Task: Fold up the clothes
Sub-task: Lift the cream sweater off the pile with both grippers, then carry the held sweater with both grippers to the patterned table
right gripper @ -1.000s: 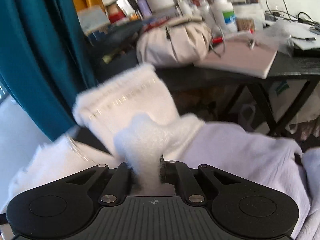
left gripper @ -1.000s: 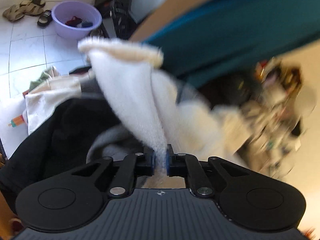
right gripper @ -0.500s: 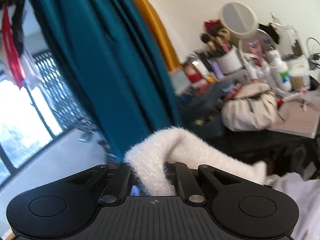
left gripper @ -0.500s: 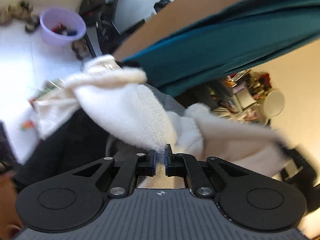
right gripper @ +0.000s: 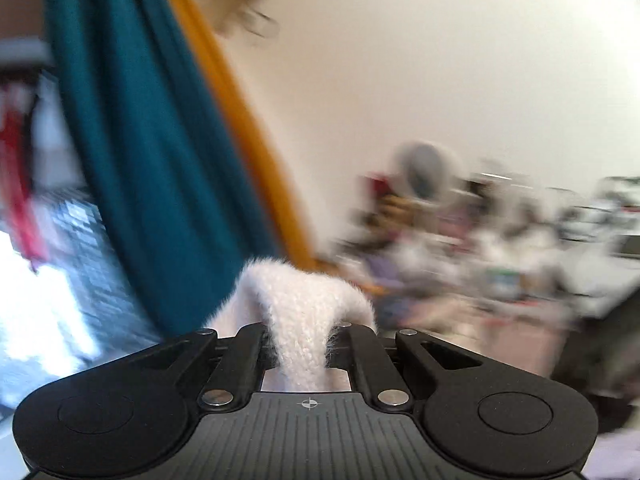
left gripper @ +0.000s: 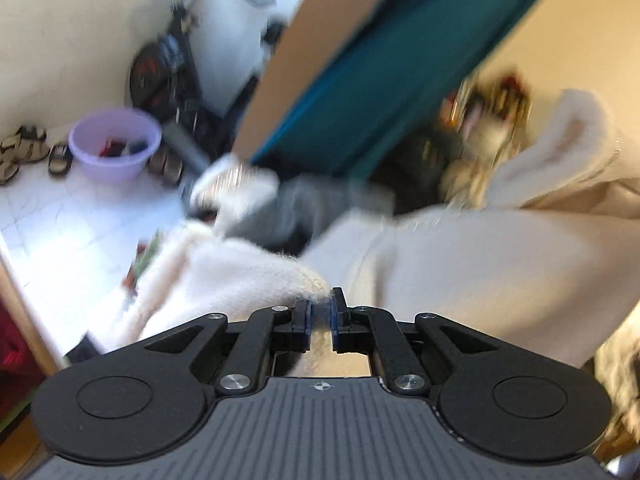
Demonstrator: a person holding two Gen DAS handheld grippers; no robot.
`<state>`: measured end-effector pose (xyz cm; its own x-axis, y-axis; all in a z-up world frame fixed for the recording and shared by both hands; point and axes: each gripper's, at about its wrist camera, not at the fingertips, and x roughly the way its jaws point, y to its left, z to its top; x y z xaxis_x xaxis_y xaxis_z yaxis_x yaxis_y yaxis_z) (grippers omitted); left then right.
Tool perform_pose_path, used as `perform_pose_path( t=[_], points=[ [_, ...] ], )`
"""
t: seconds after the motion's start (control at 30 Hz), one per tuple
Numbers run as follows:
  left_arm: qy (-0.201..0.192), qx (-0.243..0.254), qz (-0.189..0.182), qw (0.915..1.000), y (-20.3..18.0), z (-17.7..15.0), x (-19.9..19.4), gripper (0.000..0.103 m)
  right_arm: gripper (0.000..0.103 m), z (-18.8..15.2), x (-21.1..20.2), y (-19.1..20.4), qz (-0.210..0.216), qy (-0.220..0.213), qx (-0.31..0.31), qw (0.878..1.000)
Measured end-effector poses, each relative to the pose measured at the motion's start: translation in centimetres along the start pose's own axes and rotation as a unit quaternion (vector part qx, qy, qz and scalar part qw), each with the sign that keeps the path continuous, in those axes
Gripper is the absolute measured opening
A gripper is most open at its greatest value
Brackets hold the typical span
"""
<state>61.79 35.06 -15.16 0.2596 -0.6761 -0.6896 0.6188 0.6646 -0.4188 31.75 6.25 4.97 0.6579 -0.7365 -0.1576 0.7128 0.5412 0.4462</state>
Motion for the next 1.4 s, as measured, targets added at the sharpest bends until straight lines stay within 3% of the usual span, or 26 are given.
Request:
perform_pose_path(
  t=[0.1,0.13,0.2,0.27,0.33,0.4,0.47,0.63,0.8,0.87,0.9,0.93,1.0,1.03,1.07,1.17,1.23,1.33,1.4],
  points=[
    [0.066,0.021,0.019,0.9974,-1.1,-1.1,2.7,0.012,0.004,-4.7,0.5,-3.1,-0.124,0.052,-0.119,0.984],
    [0.087,0.028,0.024,0.9955,-1.6,-1.4,3.6,0.013,0.004,-6.2,1.0,-4.3,-0.139,0.091,-0.121,0.979],
    [0.110,0.039,0.023,0.9929,-2.3,-1.2,4.7,0.014,0.004,-8.9,1.7,-7.3,-0.153,0.181,-0.059,0.970],
    [0.111,0.043,0.021,0.9927,-2.7,-0.8,5.0,0.023,0.005,-10.9,1.5,-8.8,-0.143,0.214,-0.013,0.966],
    [0.110,0.043,0.022,0.9927,-2.9,0.0,5.6,0.054,0.008,-11.7,1.6,-8.8,-0.116,0.220,-0.017,0.968],
    [0.130,0.051,0.017,0.9900,-3.4,0.1,6.6,0.072,0.019,-12.5,1.8,-8.9,-0.089,0.227,-0.023,0.969],
    [0.152,0.076,0.017,0.9853,-4.2,-0.1,8.2,0.072,0.041,-12.9,3.1,-8.4,-0.077,0.239,-0.049,0.967],
    [0.156,0.136,0.044,0.9774,-6.6,-0.7,11.6,0.072,0.057,-14.7,3.7,-6.2,-0.080,0.256,-0.133,0.954],
    [0.188,0.161,0.060,0.9669,-7.9,-1.0,15.7,0.077,0.071,-16.7,3.7,-6.6,-0.086,0.288,-0.131,0.945],
    [0.196,0.143,0.049,0.9689,-7.4,-1.1,16.5,0.068,0.078,-17.2,4.2,-7.5,-0.078,0.302,-0.118,0.943],
    [0.200,0.128,0.044,0.9704,-7.0,-0.9,16.5,0.028,0.079,-17.5,4.5,-7.9,-0.072,0.312,-0.110,0.941],
    [0.205,0.119,0.051,0.9703,-6.8,-0.8,16.3,0.019,0.081,-17.9,5.1,-8.2,-0.066,0.324,-0.102,0.938],
    [0.193,0.103,0.065,0.9736,-6.8,-0.6,15.2,0.018,0.075,-18.8,6.0,-7.9,-0.053,0.353,-0.105,0.928],
    [0.182,0.092,0.073,0.9763,-6.9,-0.5,14.3,0.017,0.048,-19.1,6.2,-7.4,-0.046,0.363,-0.116,0.923],
    [0.171,0.072,0.080,0.9793,-6.9,-0.3,13.1,0.016,0.012,-19.1,6.3,-6.8,-0.033,0.370,-0.120,0.921],
    [0.128,0.020,0.085,0.9880,-6.9,1.4,8.3,0.015,0.010,-15.6,5.6,-4.5,0.046,0.359,-0.073,0.929],
    [0.081,0.043,0.092,0.9915,-7.7,2.6,5.0,0.016,0.009,-11.9,4.8,-2.7,0.089,0.315,-0.064,0.943],
    [-0.004,0.102,0.114,0.9883,-8.0,3.8,0.6,0.016,0.009,-6.8,3.9,-0.4,0.131,0.251,-0.052,0.958],
    [-0.038,0.055,0.086,0.9940,-6.5,4.6,-1.9,0.016,0.008,-4.0,3.1,1.1,0.143,0.218,-0.033,0.965]
  ],
)
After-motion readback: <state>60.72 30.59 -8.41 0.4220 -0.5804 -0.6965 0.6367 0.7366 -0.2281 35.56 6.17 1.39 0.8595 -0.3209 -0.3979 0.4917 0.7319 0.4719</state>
